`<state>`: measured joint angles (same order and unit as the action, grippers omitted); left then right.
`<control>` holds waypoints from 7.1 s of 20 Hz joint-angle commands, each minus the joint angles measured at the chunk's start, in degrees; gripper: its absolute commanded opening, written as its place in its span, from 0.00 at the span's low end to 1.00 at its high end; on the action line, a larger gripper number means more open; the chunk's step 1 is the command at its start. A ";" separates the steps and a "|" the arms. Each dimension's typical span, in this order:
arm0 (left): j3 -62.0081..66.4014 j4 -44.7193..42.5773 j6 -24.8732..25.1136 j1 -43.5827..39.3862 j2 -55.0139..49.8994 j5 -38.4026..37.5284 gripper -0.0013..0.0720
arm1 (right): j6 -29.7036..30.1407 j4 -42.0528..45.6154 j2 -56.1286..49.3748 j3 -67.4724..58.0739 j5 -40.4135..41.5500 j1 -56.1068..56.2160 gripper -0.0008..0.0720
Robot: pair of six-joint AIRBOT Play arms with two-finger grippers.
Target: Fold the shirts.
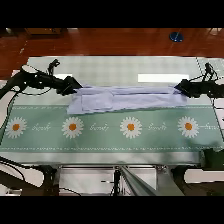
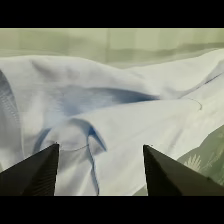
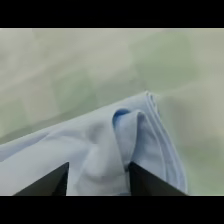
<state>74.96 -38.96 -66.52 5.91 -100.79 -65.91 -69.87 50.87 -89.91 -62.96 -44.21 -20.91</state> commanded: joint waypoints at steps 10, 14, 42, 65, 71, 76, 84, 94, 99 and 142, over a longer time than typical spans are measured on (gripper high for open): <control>7.23 -0.02 -1.20 10.08 7.02 -14.34 0.85 | -3.93 2.32 9.57 -0.07 -13.31 -15.63 0.75; 7.21 -0.04 -1.20 9.29 7.41 -15.63 0.85 | 0.81 -8.76 2.43 -0.07 -18.23 -16.28 0.79; 7.21 13.79 -4.79 -13.84 7.41 -11.17 0.06 | -2.14 -9.07 25.49 -6.25 -27.76 -5.11 0.05; 7.26 36.37 -1.84 -50.95 -10.03 15.39 0.05 | -12.09 -6.80 49.79 -6.25 -40.28 -5.09 0.05; 7.26 52.54 8.48 -47.01 -13.07 10.10 0.05 | -12.48 -6.69 50.90 -6.25 -41.77 -5.09 0.05; 7.21 48.98 11.63 -30.05 -2.71 -6.45 0.05 | -12.72 -2.64 50.88 -6.10 -41.27 -4.94 0.05; 7.21 45.31 8.13 -3.21 20.48 -18.62 0.05 | -12.66 -5.88 47.74 0.70 -34.12 -4.28 0.05; 7.21 35.67 5.14 8.17 29.79 -22.38 0.05 | -22.10 2.05 31.69 4.70 -5.99 32.81 0.05; 7.21 35.69 5.14 7.74 29.81 -23.50 0.05 | -24.63 -0.83 16.11 4.70 7.72 45.94 0.05; -7.37 -18.62 -10.27 1.90 29.53 -25.88 0.66 | 6.36 -16.65 8.24 12.98 -30.32 16.76 0.05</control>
<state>67.61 -59.70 -76.58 7.84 -71.31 -91.50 -66.54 36.62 -83.68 -45.63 -61.47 -2.74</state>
